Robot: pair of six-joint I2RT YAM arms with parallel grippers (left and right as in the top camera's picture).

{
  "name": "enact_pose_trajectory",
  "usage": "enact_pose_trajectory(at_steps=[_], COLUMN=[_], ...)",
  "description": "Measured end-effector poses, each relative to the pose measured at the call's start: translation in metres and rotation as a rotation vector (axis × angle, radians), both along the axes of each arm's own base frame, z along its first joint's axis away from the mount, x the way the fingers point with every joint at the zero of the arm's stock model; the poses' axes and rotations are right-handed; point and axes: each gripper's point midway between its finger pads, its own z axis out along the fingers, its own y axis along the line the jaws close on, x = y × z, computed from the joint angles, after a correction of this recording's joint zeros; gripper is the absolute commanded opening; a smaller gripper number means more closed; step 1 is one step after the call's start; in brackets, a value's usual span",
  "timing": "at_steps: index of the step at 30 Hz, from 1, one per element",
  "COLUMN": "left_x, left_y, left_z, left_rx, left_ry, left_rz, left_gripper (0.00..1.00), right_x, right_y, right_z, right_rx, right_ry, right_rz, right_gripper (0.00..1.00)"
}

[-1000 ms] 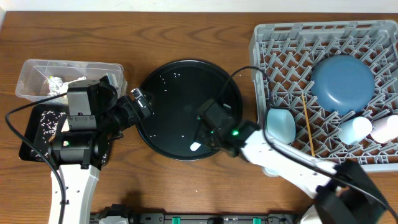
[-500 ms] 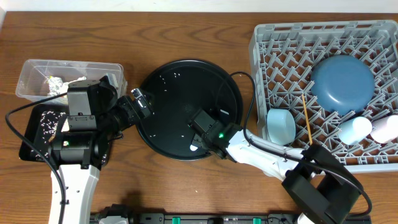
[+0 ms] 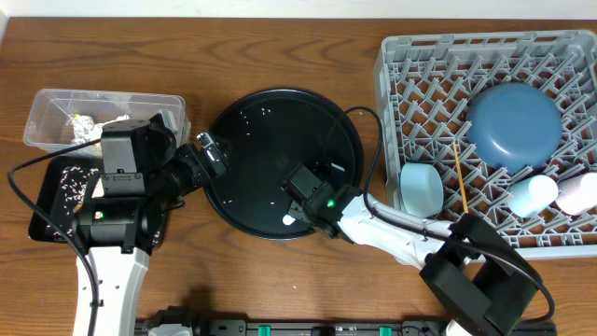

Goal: Sort waste into correct bins and load items into the dishwasher rack
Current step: 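Move the right gripper back over the white knife on the black tray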

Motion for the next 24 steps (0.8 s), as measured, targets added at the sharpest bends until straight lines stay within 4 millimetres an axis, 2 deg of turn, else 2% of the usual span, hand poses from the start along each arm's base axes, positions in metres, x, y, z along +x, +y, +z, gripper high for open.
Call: enact_pose_trajectory(at_steps=[10,19,24], left_x=[0.000,0.000,0.000], left_y=[0.000,0.000,0.000], left_z=[0.000,0.000,0.000], left_rx=[0.000,0.000,0.000], left_ry=[0.000,0.000,0.000], left_rz=[0.000,0.000,0.000], left_gripper=[0.98,0.98,0.98], right_x=[0.006,0.011,0.014], right_y=[-0.009,-0.013,-0.016], right_z=[0.000,0.000,0.000], right_rx=[-0.018,-0.020,-0.032], right_ry=[-0.020,-0.039,-0.054], right_rz=[-0.107,-0.167,-0.180], right_gripper=[0.30,0.27,0.19])
